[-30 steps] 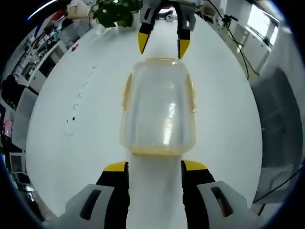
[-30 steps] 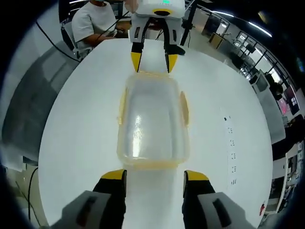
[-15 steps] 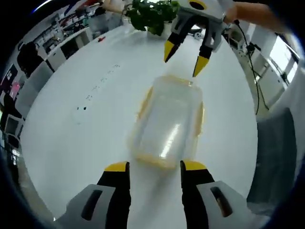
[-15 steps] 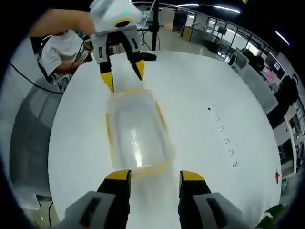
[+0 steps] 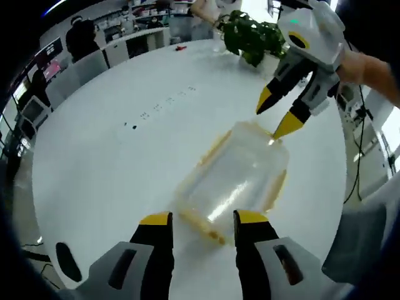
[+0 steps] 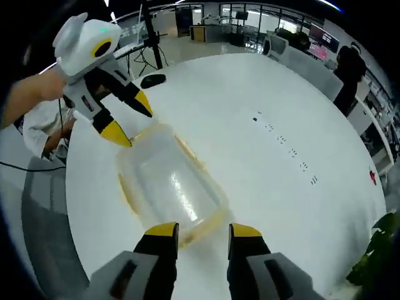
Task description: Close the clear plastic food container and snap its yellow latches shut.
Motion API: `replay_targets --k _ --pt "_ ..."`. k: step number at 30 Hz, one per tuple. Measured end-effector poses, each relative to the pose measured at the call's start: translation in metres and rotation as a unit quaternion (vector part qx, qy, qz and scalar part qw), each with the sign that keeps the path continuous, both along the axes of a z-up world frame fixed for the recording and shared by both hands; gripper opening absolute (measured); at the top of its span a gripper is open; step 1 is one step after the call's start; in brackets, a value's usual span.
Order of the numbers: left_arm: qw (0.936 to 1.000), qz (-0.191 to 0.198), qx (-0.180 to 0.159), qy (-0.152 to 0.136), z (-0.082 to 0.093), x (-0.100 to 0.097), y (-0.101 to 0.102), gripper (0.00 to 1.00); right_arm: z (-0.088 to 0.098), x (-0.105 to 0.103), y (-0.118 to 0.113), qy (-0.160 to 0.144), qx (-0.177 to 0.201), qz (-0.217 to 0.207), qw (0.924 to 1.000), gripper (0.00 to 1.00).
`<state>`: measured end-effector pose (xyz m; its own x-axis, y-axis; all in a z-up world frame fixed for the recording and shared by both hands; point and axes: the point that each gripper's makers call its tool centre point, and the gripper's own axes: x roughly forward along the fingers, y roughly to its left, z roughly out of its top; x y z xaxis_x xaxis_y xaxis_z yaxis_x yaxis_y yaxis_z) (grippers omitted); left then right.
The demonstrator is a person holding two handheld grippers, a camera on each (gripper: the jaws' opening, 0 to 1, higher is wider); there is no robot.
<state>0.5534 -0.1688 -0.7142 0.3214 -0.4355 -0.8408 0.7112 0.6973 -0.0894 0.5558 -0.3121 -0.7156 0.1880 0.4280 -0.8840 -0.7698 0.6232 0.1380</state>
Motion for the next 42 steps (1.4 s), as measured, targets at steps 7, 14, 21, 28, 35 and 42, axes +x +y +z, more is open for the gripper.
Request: replay_targets --k 7,14,21,28,35,42 --pt "0.9968 0.072 -0.019 0.028 -0.009 -0.004 0.002 0.32 -0.005 0.0 0.0 0.015 0.009 -0.057 0.9982 0.3" --pt "0.9916 0.113 -0.043 0.047 -0.013 -0.008 0.001 0.3 -0.011 -0.011 0.008 0.057 0.043 -0.092 0.9931 0.34" --pt "0.9852 0.141 -0.066 0.071 -0.018 -0.013 0.0 0.32 -0.02 -0.014 0.004 0.072 0.044 -0.107 0.9907 0.31" --pt "0.9834 0.143 -0.074 0.084 -0.02 -0.014 -0.002 0.32 -0.02 -0.016 0.005 0.073 0.051 -0.111 0.9898 0.29" --pt "0.9835 0.147 -0.04 0.096 -0.026 -0.02 0.009 0.28 -0.021 -0.014 0.006 0.073 0.049 -0.111 0.99 0.26" --pt "0.9824 0.152 -0.067 0.084 -0.03 -0.012 -0.009 0.27 -0.019 -0.012 0.003 0.111 0.074 -0.141 0.9811 0.19"
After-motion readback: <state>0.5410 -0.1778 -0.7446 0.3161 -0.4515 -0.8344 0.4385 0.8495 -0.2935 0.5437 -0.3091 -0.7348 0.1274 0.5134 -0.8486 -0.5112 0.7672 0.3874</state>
